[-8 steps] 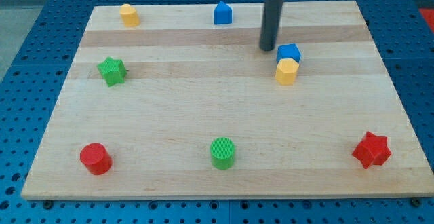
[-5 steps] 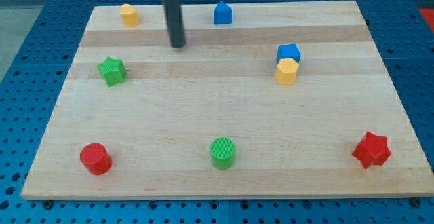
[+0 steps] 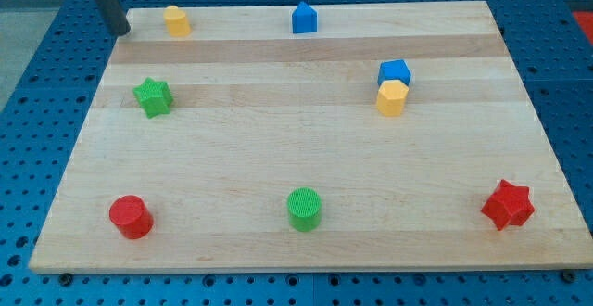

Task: Push the yellow heart towards green circle

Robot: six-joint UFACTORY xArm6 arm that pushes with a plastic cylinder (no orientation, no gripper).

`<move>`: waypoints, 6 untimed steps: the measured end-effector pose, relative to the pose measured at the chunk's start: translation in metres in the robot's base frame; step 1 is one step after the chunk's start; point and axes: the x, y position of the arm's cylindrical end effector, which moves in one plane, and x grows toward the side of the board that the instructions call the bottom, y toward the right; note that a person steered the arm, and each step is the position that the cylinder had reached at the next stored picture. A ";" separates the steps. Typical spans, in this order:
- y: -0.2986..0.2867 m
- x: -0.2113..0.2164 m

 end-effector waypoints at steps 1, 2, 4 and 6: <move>0.013 -0.018; 0.042 -0.020; 0.100 -0.018; 0.127 0.014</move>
